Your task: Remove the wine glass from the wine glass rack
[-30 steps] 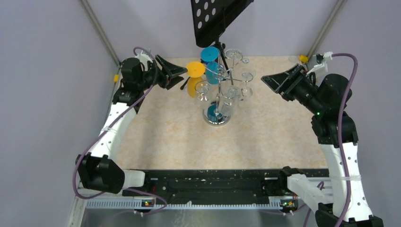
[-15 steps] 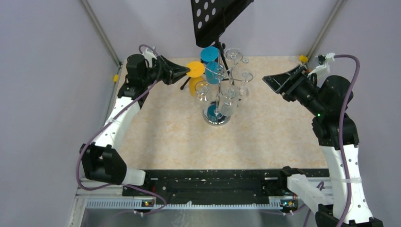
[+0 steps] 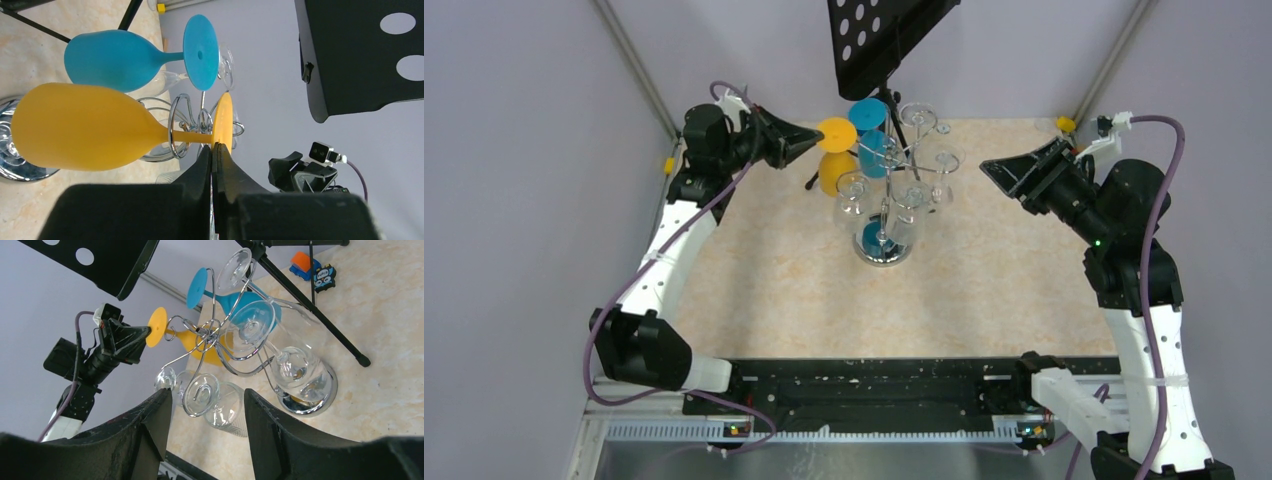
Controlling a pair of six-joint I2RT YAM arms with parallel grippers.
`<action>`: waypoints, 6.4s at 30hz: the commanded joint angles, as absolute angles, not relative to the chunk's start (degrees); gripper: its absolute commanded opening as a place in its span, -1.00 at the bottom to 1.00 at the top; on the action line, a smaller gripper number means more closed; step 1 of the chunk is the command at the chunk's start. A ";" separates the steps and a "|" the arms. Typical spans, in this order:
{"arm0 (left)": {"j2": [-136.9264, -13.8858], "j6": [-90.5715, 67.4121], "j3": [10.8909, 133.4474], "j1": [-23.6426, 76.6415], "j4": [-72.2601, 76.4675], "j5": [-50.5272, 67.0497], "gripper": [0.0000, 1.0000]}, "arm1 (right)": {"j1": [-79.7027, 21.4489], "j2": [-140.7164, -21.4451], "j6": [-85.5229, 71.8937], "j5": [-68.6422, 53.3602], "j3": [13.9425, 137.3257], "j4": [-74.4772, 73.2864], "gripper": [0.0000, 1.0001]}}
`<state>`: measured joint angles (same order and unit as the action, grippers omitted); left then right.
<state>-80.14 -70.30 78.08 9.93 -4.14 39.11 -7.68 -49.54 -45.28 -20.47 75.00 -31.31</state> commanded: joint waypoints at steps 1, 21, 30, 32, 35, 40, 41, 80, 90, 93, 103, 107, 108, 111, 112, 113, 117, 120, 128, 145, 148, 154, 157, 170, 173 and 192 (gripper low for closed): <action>-78.44 -70.74 80.88 10.20 0.79 36.75 -1.00 | -7.03 -48.98 -45.51 -19.95 75.59 -30.34 0.12; -79.00 -68.15 78.01 10.20 6.26 27.87 -1.00 | -7.06 -49.03 -44.67 -19.86 76.54 -31.49 0.17; -79.71 -69.22 78.45 11.16 6.11 38.11 -1.00 | -7.07 -48.57 -44.63 -19.96 76.23 -31.03 0.29; -79.59 -68.43 78.57 11.16 3.85 39.41 -1.00 | -7.04 -48.63 -44.93 -20.00 76.01 -30.79 0.30; -78.59 -66.97 78.07 11.25 1.69 40.71 -1.00 | -7.04 -49.00 -45.22 -20.30 75.70 -30.33 0.30; -77.41 -64.12 78.34 11.25 -2.18 43.31 -1.00 | -7.04 -49.00 -45.67 -20.64 75.35 -29.99 0.31; -77.17 -63.41 78.70 11.25 -3.18 43.51 -1.00 | -7.04 -48.88 -45.72 -20.72 75.26 -29.91 0.33; -54.07 -70.42 87.66 5.84 -7.56 43.50 -1.00 | -16.70 -50.88 -55.48 -32.02 65.95 0.84 0.84; -52.04 -96.41 83.95 5.80 21.19 47.73 -1.00 | -26.16 -55.29 -55.66 -29.30 67.26 15.29 0.88; -53.38 -105.35 80.93 6.08 31.05 46.35 -1.00 | -27.58 -57.65 -58.28 -29.88 68.25 18.07 0.88; -54.82 -111.09 77.87 9.10 35.37 40.42 -1.00 | -31.25 -62.26 -67.04 -32.87 70.21 33.02 0.81; -55.28 -111.45 76.80 10.37 35.88 40.01 -1.00 | -32.74 -63.79 -68.45 -33.76 71.22 35.37 0.70; -55.28 -111.49 76.37 10.61 36.06 39.77 -1.00 | -32.92 -64.13 -69.16 -34.06 71.19 36.38 0.65; -55.41 -112.37 75.06 11.27 37.52 39.34 -1.00 | -33.20 -65.40 -71.85 -34.98 71.02 40.65 0.50; -55.45 -112.67 74.78 11.52 37.99 39.24 -1.00 | -33.26 -65.94 -72.86 -35.35 71.16 42.30 0.45; -55.49 -113.02 74.38 11.72 38.38 39.07 -1.00 | -33.30 -66.53 -73.70 -35.83 71.40 44.60 0.40; -55.33 -113.64 73.36 12.34 39.83 38.46 -1.00 | -33.85 -68.81 -76.73 -37.14 72.02 50.29 0.22; -55.28 -113.88 72.75 12.71 40.75 38.16 -1.00 | -34.54 -70.23 -78.84 -37.79 72.44 54.55 0.08; -55.38 -113.64 72.20 13.10 43.31 38.08 -1.00 | -35.68 -72.07 -81.21 -38.52 73.77 59.34 -0.56; -52.89 -92.19 75.57 13.04 22.51 40.16 0.56 | -35.68 -60.57 -54.46 -28.19 77.62 30.81 -1.00; -53.15 -84.34 77.89 13.01 13.14 39.72 0.59 | -35.68 -56.13 -44.00 -20.94 79.12 18.39 -1.00; -55.20 -70.39 82.69 13.01 -4.28 38.05 0.62 | -35.68 -48.92 -30.15 -3.39 81.56 -2.57 -1.00; -56.61 -63.89 84.67 13.01 -11.63 36.85 0.62 | -35.68 -47.68 -25.85 8.18 83.61 -11.82 -1.00; -62.01 -45.86 90.67 13.01 -32.88 28.85 0.62 | -35.60 -59.24 -18.99 39.82 93.20 -47.06 -1.00; -62.60 -43.45 91.52 13.01 -36.03 26.49 0.62 | -34.08 -64.61 -18.59 40.65 95.56 -52.82 -1.00; -65.01 -32.93 93.74 12.92 -44.45 25.58 0.62 | -12.18 -91.76 -17.46 8.23 94.47 -57.18 -1.00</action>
<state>-64.60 -36.51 91.20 12.86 -44.07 25.61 -12.97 -88.82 -18.44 10.59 92.62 -56.34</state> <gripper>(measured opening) 0.809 0.025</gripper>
